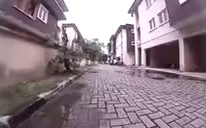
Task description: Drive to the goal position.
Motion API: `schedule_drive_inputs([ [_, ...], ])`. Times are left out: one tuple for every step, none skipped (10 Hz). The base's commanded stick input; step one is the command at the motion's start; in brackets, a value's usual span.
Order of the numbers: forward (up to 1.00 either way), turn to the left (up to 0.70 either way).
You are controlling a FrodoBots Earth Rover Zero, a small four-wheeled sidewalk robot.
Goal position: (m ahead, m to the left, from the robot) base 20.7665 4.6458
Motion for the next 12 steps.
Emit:
schedule_drive_inputs([
  [0.5,0.0],
  [0.5,0.0],
  [0.5,0.0],
  [0.5,0.0],
  [0.5,0.0],
  [0.5,0.0],
  [0.5,0.0],
  [0.5,0.0],
  [0.5,0.0],
  [0.5,0.0],
  [0.5,0.0],
  [0.5,0.0],
])
